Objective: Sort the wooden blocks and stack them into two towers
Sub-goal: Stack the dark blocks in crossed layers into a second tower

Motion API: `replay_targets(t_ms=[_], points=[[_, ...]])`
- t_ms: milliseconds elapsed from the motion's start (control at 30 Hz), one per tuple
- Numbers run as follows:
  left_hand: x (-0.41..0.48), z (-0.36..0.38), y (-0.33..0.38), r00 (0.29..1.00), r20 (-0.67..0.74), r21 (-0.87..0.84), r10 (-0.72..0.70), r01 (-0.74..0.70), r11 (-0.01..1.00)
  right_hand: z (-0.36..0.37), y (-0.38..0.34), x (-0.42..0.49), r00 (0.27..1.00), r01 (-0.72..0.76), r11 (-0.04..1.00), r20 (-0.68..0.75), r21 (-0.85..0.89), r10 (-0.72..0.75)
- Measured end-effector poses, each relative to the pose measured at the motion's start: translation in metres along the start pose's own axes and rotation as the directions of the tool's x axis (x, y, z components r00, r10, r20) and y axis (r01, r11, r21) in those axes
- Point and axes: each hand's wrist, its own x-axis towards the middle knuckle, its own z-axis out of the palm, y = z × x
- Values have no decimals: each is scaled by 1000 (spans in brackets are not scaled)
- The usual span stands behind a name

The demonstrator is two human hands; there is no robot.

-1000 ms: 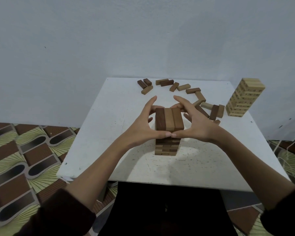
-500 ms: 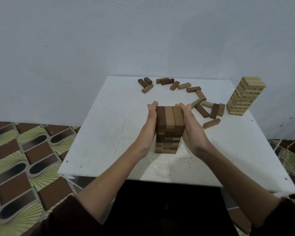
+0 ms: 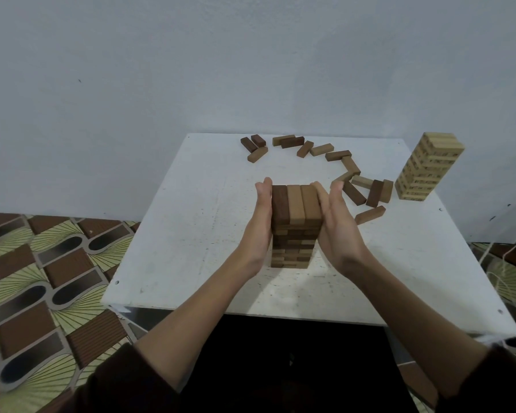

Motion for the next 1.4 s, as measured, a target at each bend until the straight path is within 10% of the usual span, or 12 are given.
replay_targets(t_ms=[367, 567, 700, 867, 1100, 1267, 1400], points=[[29, -42, 6, 978, -183, 142, 96, -70, 987, -56, 37, 65, 934, -193, 939, -347, -285, 87], [74, -65, -7, 971, -211, 394, 109, -18, 919, -95, 63, 116, 935, -207, 687, -348, -697, -72], [97, -69, -21, 984, -140, 538, 111, -18, 843, -104, 75, 133, 981, -190, 323, -192, -927, 28], [119, -72, -38, 988, -70, 701, 136, -48, 712, -88, 81, 149, 1000, -21, 181, -16, -983, 25], [160, -63, -39, 978, 160, 809, 135, -208, 550, -84, 75, 174, 979, 130, 431, 184, -893, 88], [193, -43, -33, 905, 419, 867, 76, -423, 262, -102, 72, 176, 987, -142, 47, -145, -989, -65], [211, -24, -32, 852, 521, 853, -40, -519, 56, -112, 87, 177, 973, -177, -57, -167, -982, -158]])
